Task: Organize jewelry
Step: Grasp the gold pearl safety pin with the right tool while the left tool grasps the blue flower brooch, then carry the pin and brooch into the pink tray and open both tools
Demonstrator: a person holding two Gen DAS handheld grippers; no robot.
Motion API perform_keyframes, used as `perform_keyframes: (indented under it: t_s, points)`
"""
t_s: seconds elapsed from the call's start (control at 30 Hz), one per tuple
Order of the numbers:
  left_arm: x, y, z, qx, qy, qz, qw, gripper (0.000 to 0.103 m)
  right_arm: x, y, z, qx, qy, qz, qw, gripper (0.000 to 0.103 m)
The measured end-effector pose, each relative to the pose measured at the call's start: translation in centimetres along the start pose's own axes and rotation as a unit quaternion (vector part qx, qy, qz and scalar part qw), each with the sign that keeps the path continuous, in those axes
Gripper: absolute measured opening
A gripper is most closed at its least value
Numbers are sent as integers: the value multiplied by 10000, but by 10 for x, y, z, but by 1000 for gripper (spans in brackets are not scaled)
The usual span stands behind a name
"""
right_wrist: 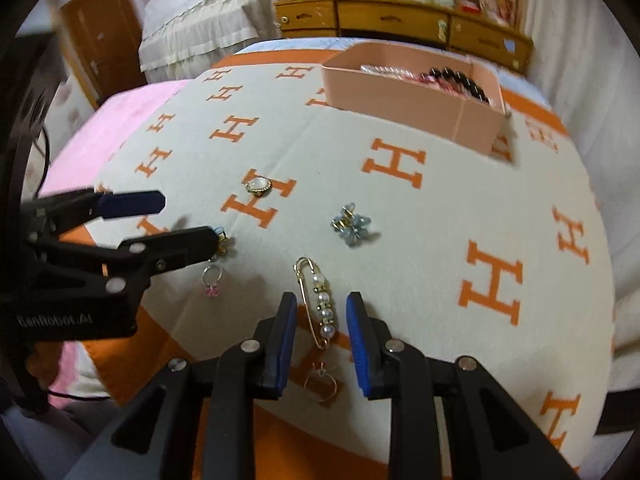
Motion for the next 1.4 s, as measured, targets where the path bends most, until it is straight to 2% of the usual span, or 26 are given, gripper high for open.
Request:
perform_keyframes:
  t_s: [0.1, 0.27, 0.3, 0.37, 0.43, 0.5, 0.57, 0.63, 0.7, 0.9, 1.17, 1.4]
  points:
    - [1, -1, 3, -28, 7, -26, 10000, 76, 1, 8, 1, 257, -85, -211, 9994, 26]
    - [2, -9, 4, -41, -96, 59, 9999, 75, 2, 7, 1, 271, -250, -225, 9991, 25]
    - [3, -11, 4, -63, -104, 69, 9999, 69, 3, 6, 1, 253, -266, -204, 9991, 24]
    - [3, -12, 7, -102, -52, 82, 9999, 58, 4, 5, 0, 261, -282, -164, 9991, 14]
    - [4, -13, 10, -97, 29, 70, 9999, 48, 4, 2, 0, 178, -295, -72, 9994, 14]
    - [5, -13, 14, -99, 113, 40, 9999, 45, 5, 0, -1, 53, -321, 37, 9995, 13]
    - [5, -13, 13, -122, 82, 47, 9999, 36, 6, -2, -1, -14, -337, 99, 9994, 13]
    - [6, -12, 13, -109, 85, 29, 9999, 24, 6, -3, -2, -69, -359, 138, 9992, 13]
    - [6, -10, 13, -101, 80, -25, 9999, 18, 7, -4, -2, -128, -373, 184, 9991, 13]
    - [7, -7, 10, -41, 62, -120, 9999, 18, 8, -8, -3, -348, -385, 371, 9980, 13]
    - [-10, -8, -14, 25, -221, -105, 9997, 18, 3, -17, -16, -519, -539, 608, 9953, 13]
    - [-48, -29, -54, 142, -636, 521, 9965, 18, -24, -35, -48, -631, -754, 584, 9934, 13]
Point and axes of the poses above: each gripper's, at about its wrist camera, not at the fingertips, and z roughly the way its jaws point, y to its left, x to its underside, the point moved 1 cm from there along z, roughly the way its jaws point, and after that the axes turned 12 degrees about -z, right-handed, at the moved point
